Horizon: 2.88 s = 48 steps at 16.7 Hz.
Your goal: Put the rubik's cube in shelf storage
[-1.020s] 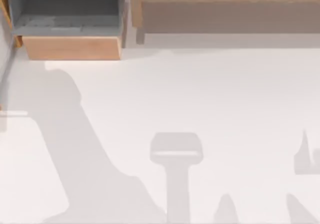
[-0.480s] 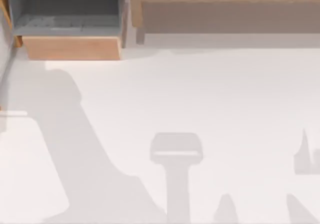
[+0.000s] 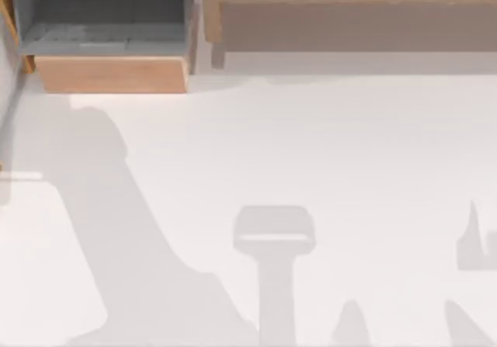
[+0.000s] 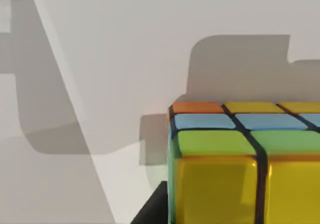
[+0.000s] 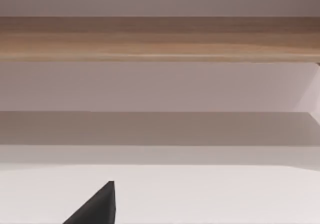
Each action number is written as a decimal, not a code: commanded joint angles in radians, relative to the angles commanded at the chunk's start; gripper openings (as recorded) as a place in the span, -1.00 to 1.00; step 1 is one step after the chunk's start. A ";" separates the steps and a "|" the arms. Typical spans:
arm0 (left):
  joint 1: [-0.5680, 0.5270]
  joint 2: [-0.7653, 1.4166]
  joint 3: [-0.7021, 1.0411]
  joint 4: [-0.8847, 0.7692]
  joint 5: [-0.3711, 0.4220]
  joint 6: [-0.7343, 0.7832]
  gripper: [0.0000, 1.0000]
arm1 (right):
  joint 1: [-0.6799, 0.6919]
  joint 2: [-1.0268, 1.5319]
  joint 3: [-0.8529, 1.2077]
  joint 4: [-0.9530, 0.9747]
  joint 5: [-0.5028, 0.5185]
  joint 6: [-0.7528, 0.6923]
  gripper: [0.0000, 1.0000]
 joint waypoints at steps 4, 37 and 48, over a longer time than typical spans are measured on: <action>0.001 0.000 -0.001 0.000 0.000 0.001 -1.00 | 0.000 0.000 0.000 0.000 0.000 0.000 1.00; -0.010 -0.010 0.164 -0.173 -0.023 -0.012 -1.00 | 0.000 0.000 0.000 0.000 0.000 0.000 1.00; -0.155 -0.373 -0.065 -0.353 -0.240 -0.153 -1.00 | 0.000 0.000 0.000 0.000 0.000 0.000 1.00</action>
